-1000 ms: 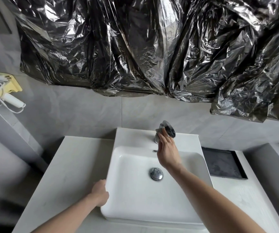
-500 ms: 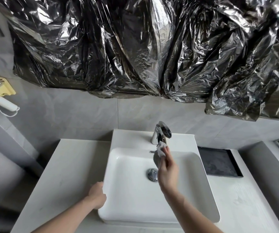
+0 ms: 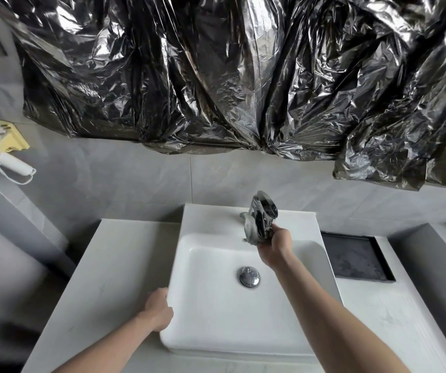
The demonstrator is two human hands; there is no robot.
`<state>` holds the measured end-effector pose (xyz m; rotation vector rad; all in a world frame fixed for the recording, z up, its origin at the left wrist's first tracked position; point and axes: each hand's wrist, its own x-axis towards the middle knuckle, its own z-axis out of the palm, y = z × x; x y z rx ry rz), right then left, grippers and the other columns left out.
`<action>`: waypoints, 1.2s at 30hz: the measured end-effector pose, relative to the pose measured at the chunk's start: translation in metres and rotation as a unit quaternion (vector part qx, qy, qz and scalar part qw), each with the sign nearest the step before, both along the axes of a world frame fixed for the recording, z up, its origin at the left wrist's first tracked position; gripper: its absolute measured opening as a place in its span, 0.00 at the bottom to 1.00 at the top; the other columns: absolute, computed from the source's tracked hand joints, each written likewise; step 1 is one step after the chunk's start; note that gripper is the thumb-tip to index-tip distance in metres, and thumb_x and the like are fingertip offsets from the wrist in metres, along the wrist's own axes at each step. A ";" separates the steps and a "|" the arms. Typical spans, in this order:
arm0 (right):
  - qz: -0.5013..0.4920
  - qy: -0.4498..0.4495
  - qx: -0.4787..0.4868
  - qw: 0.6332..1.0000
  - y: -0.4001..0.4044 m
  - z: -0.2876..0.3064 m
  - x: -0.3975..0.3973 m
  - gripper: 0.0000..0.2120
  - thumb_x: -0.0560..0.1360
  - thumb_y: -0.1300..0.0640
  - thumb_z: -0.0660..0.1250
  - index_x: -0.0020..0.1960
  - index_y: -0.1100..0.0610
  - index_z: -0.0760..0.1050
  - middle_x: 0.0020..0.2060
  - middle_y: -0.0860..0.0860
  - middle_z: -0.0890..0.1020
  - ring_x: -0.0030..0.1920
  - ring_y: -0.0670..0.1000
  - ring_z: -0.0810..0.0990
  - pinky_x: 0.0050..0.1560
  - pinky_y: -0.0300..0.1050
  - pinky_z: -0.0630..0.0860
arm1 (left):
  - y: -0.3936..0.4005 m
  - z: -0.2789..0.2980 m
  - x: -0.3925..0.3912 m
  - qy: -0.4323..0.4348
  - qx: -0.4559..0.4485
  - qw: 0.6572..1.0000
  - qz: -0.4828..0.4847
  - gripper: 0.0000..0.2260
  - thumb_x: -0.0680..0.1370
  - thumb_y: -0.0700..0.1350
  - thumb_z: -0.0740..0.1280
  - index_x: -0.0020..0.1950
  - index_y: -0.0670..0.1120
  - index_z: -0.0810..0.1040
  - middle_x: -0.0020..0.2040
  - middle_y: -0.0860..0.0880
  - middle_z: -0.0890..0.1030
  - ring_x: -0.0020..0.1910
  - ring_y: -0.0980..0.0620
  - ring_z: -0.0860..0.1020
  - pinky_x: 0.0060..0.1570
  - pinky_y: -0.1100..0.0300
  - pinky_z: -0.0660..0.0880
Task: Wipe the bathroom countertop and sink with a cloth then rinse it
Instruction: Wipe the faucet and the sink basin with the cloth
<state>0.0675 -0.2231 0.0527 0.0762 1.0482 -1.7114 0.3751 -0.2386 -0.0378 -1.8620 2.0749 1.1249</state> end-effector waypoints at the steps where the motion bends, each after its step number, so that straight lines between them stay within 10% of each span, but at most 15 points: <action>1: 0.014 0.004 -0.004 1.000 0.004 0.001 0.002 0.22 0.82 0.63 0.46 0.62 0.68 0.77 0.52 0.65 0.86 0.45 0.59 0.88 0.57 0.53 0.79 | 0.000 0.000 0.000 0.001 -0.001 1.000 0.000 0.18 0.70 0.35 0.61 0.56 0.44 0.82 0.53 0.49 0.85 0.55 0.48 0.82 0.52 0.62 0.76; 9: 0.066 0.080 0.037 0.994 0.048 -0.008 0.008 0.23 0.86 0.60 0.48 0.57 0.67 0.81 0.48 0.62 0.87 0.47 0.54 0.88 0.61 0.46 0.75 | 0.001 0.007 0.000 -0.008 -0.002 1.000 -0.006 0.17 0.71 0.36 0.62 0.56 0.46 0.81 0.54 0.50 0.85 0.56 0.48 0.82 0.52 0.62 0.76; 12: 0.064 0.127 0.031 0.989 0.036 0.002 0.001 0.31 0.87 0.58 0.46 0.44 0.64 0.86 0.38 0.58 0.87 0.39 0.52 0.86 0.50 0.44 0.75 | 0.001 0.007 0.001 -0.013 0.001 1.000 -0.010 0.17 0.71 0.36 0.62 0.56 0.46 0.81 0.54 0.50 0.85 0.55 0.48 0.82 0.51 0.62 0.75; 15: 0.071 0.156 0.046 0.984 0.017 0.012 -0.008 0.20 0.84 0.62 0.47 0.56 0.66 0.77 0.40 0.60 0.87 0.38 0.57 0.82 0.38 0.43 0.76 | 0.002 0.009 0.000 -0.015 0.000 1.000 -0.014 0.16 0.71 0.36 0.61 0.55 0.46 0.81 0.53 0.50 0.85 0.54 0.48 0.82 0.48 0.63 0.74; 21: 0.105 0.138 0.079 0.982 0.015 -0.010 -0.011 0.21 0.85 0.58 0.48 0.67 0.63 0.76 0.57 0.61 0.85 0.49 0.58 0.87 0.62 0.56 0.76 | 0.006 0.016 -0.003 -0.024 -0.003 0.999 -0.023 0.17 0.73 0.36 0.60 0.58 0.47 0.81 0.55 0.51 0.84 0.57 0.46 0.80 0.45 0.64 0.69; 24: 0.134 0.119 0.078 0.981 0.036 -0.021 -0.012 0.20 0.85 0.58 0.48 0.61 0.61 0.77 0.54 0.59 0.83 0.46 0.55 0.83 0.41 0.45 0.75 | 0.005 0.019 -0.002 -0.020 -0.003 1.000 -0.020 0.16 0.74 0.37 0.61 0.58 0.47 0.81 0.55 0.50 0.84 0.55 0.47 0.80 0.43 0.65 0.68; 27: 0.140 0.082 0.059 0.985 0.054 -0.029 -0.015 0.22 0.86 0.56 0.48 0.62 0.64 0.78 0.59 0.58 0.84 0.58 0.58 0.84 0.49 0.48 0.75 | 0.006 0.023 -0.003 -0.011 -0.003 1.000 -0.019 0.17 0.74 0.36 0.62 0.59 0.48 0.81 0.55 0.51 0.84 0.50 0.49 0.80 0.43 0.66 0.68; 30: 0.107 0.125 0.069 0.984 0.063 -0.037 -0.027 0.17 0.86 0.55 0.50 0.49 0.58 0.75 0.46 0.54 0.81 0.43 0.55 0.79 0.37 0.46 0.71 | 0.007 0.025 -0.004 -0.009 -0.001 1.000 -0.020 0.17 0.74 0.36 0.62 0.60 0.49 0.81 0.54 0.52 0.85 0.45 0.52 0.77 0.40 0.67 0.67; 36: -0.047 0.329 0.313 0.890 0.073 -0.076 -0.087 0.17 0.86 0.49 0.58 0.58 0.58 0.81 0.40 0.51 0.81 0.38 0.51 0.77 0.38 0.43 0.70 | 0.009 0.027 -0.006 -0.019 -0.006 1.000 -0.019 0.19 0.76 0.36 0.62 0.64 0.50 0.78 0.58 0.52 0.83 0.52 0.50 0.79 0.44 0.65 0.68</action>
